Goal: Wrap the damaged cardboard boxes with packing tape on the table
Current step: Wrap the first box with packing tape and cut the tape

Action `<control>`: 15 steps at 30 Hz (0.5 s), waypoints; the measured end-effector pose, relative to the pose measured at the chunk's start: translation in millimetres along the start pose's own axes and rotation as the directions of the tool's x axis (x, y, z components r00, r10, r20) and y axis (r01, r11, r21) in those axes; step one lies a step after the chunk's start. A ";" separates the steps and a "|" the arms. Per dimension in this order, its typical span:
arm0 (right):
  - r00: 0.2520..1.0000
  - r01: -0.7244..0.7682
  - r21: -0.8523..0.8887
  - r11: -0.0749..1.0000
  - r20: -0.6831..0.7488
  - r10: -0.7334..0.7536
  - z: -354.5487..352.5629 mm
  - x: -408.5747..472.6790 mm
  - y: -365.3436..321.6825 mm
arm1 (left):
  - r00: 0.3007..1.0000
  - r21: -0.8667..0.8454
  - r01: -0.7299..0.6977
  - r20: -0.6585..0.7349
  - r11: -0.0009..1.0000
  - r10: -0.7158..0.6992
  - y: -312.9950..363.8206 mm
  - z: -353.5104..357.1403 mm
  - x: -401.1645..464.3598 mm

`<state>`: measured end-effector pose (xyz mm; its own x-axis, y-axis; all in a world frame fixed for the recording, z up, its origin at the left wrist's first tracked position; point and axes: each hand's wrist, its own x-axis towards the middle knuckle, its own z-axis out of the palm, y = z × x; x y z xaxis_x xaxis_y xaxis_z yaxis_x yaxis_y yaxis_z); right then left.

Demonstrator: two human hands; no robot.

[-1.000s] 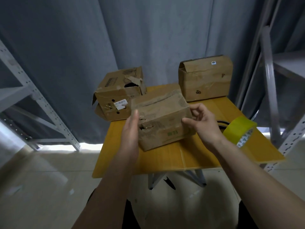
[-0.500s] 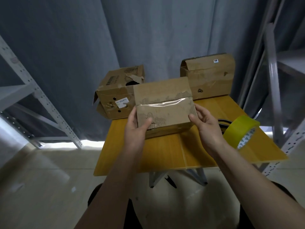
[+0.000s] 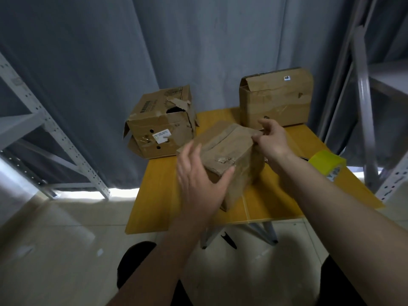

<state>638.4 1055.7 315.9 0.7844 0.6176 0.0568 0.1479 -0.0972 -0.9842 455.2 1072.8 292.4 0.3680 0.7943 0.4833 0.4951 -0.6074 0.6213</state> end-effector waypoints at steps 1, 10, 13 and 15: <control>0.999 0.048 -0.058 0.997 -0.017 -0.049 -0.2 -2.1 -1.6 | 0.985 0.080 -0.148 0.103 0.986 0.139 -6.0 -0.2 5.0; 0.744 0.343 -0.301 0.890 -0.491 -0.453 -28.3 -39.1 -11.4 | 0.959 0.324 -0.280 0.060 0.904 0.276 9.1 50.3 0.6; 0.618 0.242 -0.181 0.953 -0.728 -0.295 -51.9 -42.4 -3.6 | 0.978 0.345 -0.209 0.092 0.915 0.189 31.6 59.1 0.4; 0.590 0.160 0.002 0.987 -0.802 -0.094 -65.5 -42.5 4.7 | 0.952 0.216 -0.304 0.086 0.928 0.293 43.3 61.8 -6.3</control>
<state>645.2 977.9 319.8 0.9321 -0.2517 0.2606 0.2702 0.0038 -0.9628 522.9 1042.1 278.2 0.5628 0.5797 0.5892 0.5174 -0.8030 0.2958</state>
